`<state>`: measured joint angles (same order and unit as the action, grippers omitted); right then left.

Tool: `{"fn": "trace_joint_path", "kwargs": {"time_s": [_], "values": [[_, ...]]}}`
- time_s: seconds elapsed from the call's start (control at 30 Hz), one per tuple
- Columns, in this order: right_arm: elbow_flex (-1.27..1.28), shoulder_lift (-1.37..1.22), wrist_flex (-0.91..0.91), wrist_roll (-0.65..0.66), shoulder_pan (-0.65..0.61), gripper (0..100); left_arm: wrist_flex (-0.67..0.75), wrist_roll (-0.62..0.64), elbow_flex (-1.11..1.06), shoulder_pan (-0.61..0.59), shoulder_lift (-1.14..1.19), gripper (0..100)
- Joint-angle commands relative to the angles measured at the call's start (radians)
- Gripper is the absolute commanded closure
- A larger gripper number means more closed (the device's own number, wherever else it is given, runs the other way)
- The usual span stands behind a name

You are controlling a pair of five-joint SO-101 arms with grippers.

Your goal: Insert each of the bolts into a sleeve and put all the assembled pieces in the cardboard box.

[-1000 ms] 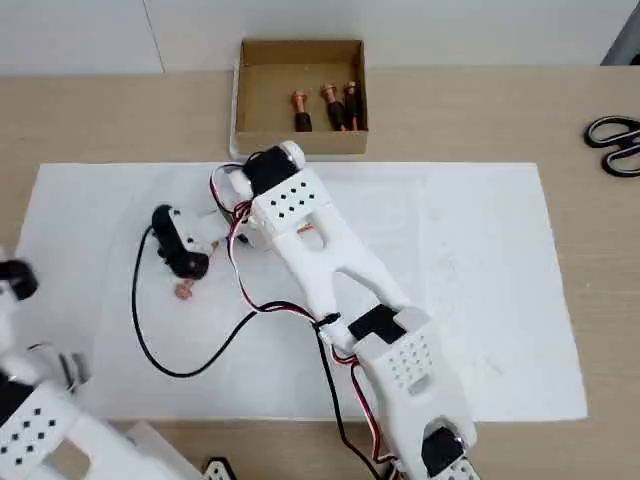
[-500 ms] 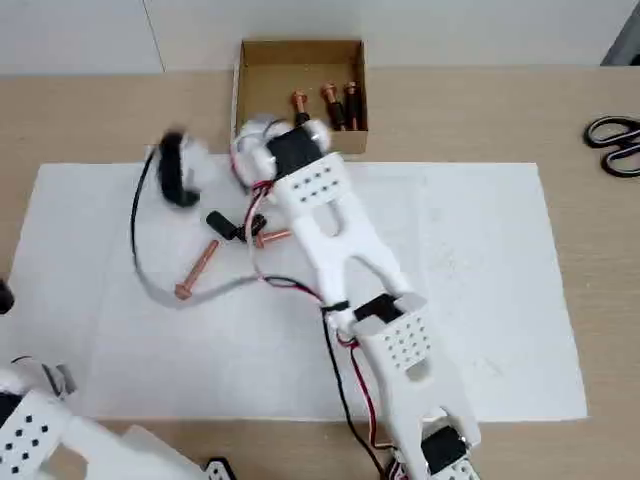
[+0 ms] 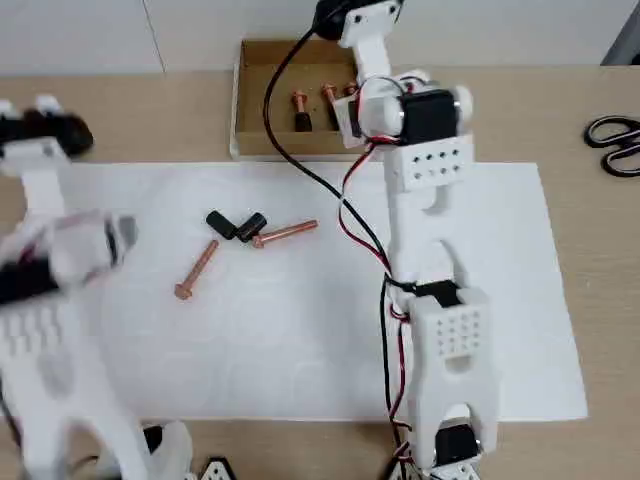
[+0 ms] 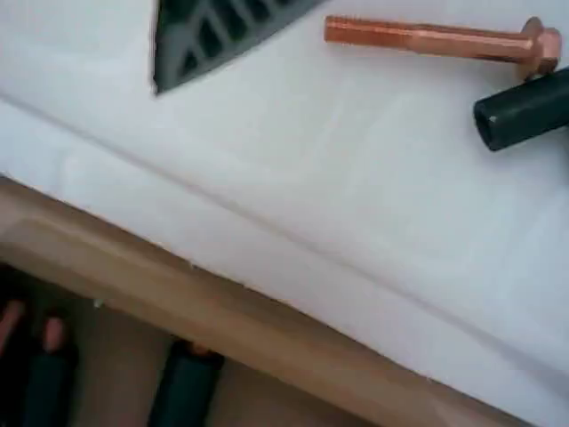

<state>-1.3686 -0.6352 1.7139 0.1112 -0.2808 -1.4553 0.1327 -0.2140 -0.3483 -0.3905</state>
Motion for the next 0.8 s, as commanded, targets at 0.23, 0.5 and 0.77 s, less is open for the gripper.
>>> {"fn": "trace_joint_path", "kwargs": {"time_s": [0.23,0.5,0.77], "values": [[0.187,0.170,-0.013,-0.008,0.015,58.6,-0.276,0.585,0.479,0.149,0.505,83],[0.221,0.170,-0.013,-0.005,-0.005,58.6,-0.140,0.783,0.545,0.308,0.582,84],[0.336,0.179,-0.010,-0.005,-0.005,58.6,-0.041,0.812,0.552,0.301,0.799,84]]}}
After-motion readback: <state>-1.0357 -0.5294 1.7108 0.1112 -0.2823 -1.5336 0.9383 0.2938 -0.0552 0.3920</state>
